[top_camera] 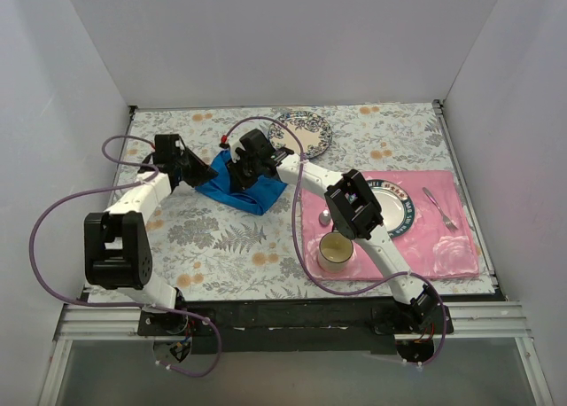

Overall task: Fold the napkin, place the utensils inside, and roll it up
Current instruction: Roll the napkin with the utensil

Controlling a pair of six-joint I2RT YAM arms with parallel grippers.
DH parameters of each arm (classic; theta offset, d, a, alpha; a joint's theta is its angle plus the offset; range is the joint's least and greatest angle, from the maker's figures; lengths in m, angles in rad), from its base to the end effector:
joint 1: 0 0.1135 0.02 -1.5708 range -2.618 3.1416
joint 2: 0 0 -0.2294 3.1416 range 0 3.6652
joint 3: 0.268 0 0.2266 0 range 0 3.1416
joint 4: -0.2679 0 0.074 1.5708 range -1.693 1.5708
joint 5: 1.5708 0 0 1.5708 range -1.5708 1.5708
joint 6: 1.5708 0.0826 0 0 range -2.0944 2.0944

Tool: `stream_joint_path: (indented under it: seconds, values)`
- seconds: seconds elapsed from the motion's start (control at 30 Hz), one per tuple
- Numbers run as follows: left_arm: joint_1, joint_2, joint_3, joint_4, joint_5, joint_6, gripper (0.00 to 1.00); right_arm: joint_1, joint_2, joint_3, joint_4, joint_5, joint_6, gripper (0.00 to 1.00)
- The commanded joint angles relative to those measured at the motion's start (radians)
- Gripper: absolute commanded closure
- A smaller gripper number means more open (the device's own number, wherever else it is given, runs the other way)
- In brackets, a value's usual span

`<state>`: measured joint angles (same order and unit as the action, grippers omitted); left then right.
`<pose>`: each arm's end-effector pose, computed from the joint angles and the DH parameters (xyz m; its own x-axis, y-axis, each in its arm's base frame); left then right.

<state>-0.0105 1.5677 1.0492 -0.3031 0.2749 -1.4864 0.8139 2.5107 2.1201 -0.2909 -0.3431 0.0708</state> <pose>0.3431 -0.0260 0.1743 -0.2560 -0.9564 0.1406 -0.7131 0.0886 -0.6955 0.3561 0.4175 0.1255 -0.4926 -0.4244 -0.7598 -0.8313 0.4880 0.2663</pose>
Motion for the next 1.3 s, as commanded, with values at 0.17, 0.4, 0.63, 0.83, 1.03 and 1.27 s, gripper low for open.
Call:
stream_joint_path:
  seconds: [0.17,0.4,0.63,0.83,1.03,1.27]
  values:
    - [-0.025,0.031,-0.129,0.099,0.153,-0.040,0.98,0.001,-0.009,0.055,-0.016,0.004,-0.025,0.69]
    - [-0.028,0.063,-0.133,0.084,0.150,-0.044,1.00,0.001,-0.007,0.058,-0.021,0.009,-0.026,0.69]
    - [-0.031,-0.032,-0.172,0.029,0.093,-0.037,1.00,0.002,-0.004,0.061,-0.019,0.007,-0.026,0.69]
    - [-0.043,-0.019,-0.187,0.033,0.092,-0.048,0.99,0.002,0.002,0.061,-0.019,0.006,-0.023,0.69]
    - [-0.049,0.078,-0.141,0.068,0.121,-0.051,1.00,0.002,-0.003,0.063,-0.025,0.009,-0.028,0.69]
    - [-0.051,0.144,-0.092,0.085,0.113,-0.045,1.00,0.001,-0.010,0.070,-0.040,0.016,-0.035,0.69]
